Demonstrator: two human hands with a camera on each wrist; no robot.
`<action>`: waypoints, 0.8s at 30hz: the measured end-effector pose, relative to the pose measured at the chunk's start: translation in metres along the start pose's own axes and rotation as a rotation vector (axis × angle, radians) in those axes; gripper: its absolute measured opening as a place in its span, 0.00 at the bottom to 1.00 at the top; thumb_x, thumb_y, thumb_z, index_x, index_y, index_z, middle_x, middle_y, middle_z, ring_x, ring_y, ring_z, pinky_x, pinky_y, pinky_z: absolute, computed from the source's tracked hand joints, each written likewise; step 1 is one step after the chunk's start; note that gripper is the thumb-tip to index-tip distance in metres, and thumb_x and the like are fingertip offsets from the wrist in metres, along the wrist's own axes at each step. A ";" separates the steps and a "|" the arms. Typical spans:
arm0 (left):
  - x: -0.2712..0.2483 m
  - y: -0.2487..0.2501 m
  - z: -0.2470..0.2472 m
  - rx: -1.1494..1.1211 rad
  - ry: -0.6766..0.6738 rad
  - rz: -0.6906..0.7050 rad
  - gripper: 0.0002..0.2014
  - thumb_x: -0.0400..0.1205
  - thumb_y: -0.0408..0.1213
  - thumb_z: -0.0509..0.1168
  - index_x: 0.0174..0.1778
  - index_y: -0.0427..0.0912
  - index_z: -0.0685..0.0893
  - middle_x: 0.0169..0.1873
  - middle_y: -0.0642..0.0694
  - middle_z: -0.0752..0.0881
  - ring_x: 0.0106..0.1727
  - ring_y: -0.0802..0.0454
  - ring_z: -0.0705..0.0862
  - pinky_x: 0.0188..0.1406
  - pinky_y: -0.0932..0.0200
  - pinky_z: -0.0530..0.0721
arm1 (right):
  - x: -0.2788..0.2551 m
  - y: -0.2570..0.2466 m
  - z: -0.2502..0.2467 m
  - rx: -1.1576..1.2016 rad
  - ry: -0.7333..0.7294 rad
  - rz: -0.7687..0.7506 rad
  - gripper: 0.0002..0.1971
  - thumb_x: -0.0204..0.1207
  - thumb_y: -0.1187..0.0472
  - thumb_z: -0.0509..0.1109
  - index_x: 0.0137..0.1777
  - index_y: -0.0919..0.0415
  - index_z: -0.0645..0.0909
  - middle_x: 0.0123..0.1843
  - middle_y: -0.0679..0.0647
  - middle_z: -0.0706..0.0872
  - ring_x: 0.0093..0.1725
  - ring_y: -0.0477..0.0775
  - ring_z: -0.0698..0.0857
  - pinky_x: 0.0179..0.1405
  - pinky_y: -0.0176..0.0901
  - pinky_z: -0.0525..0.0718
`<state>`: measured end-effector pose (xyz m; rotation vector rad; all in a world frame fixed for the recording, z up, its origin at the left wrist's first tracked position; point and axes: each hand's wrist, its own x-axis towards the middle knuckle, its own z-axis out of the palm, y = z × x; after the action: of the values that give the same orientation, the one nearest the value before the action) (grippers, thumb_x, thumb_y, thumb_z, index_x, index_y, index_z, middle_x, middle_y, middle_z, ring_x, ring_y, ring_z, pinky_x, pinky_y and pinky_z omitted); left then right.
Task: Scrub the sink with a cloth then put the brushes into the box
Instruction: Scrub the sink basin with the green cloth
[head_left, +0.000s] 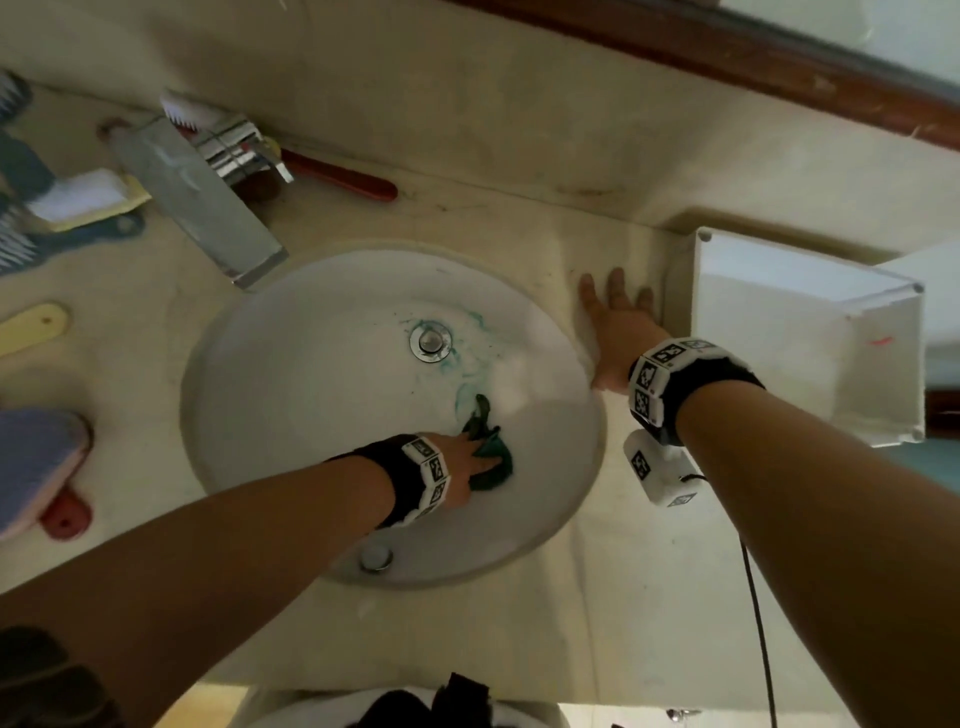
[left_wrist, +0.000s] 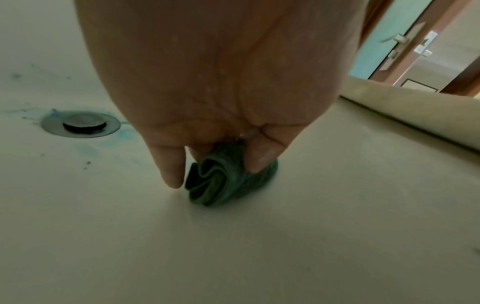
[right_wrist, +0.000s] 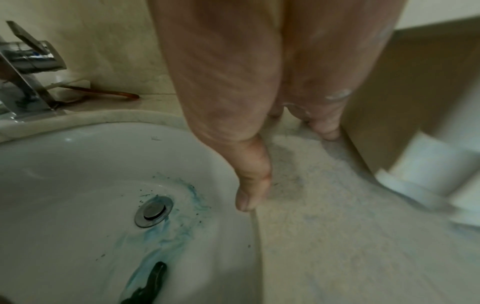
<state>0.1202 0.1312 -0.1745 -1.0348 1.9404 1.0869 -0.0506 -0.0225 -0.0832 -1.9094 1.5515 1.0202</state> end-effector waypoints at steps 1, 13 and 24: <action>-0.001 -0.003 -0.004 0.011 0.012 -0.015 0.32 0.87 0.42 0.54 0.85 0.56 0.46 0.85 0.46 0.45 0.84 0.43 0.54 0.77 0.50 0.64 | 0.001 -0.001 0.000 -0.003 0.001 -0.001 0.66 0.68 0.62 0.82 0.82 0.44 0.26 0.85 0.54 0.26 0.83 0.74 0.36 0.79 0.75 0.56; -0.011 -0.012 0.014 0.092 0.010 -0.058 0.37 0.83 0.47 0.56 0.85 0.58 0.43 0.85 0.51 0.43 0.85 0.48 0.44 0.79 0.45 0.62 | 0.003 0.003 0.000 -0.008 0.002 0.014 0.68 0.66 0.61 0.84 0.82 0.43 0.26 0.85 0.54 0.27 0.83 0.73 0.35 0.78 0.76 0.56; 0.012 -0.036 -0.020 -0.018 0.031 -0.145 0.38 0.82 0.49 0.56 0.85 0.58 0.41 0.85 0.50 0.40 0.85 0.46 0.41 0.82 0.42 0.57 | 0.008 0.004 0.000 -0.028 -0.030 0.039 0.70 0.63 0.61 0.86 0.82 0.43 0.25 0.85 0.54 0.26 0.83 0.73 0.35 0.76 0.76 0.62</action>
<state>0.1422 0.0973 -0.1886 -1.1886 1.8510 1.0149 -0.0541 -0.0284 -0.0888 -1.8802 1.5714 1.0879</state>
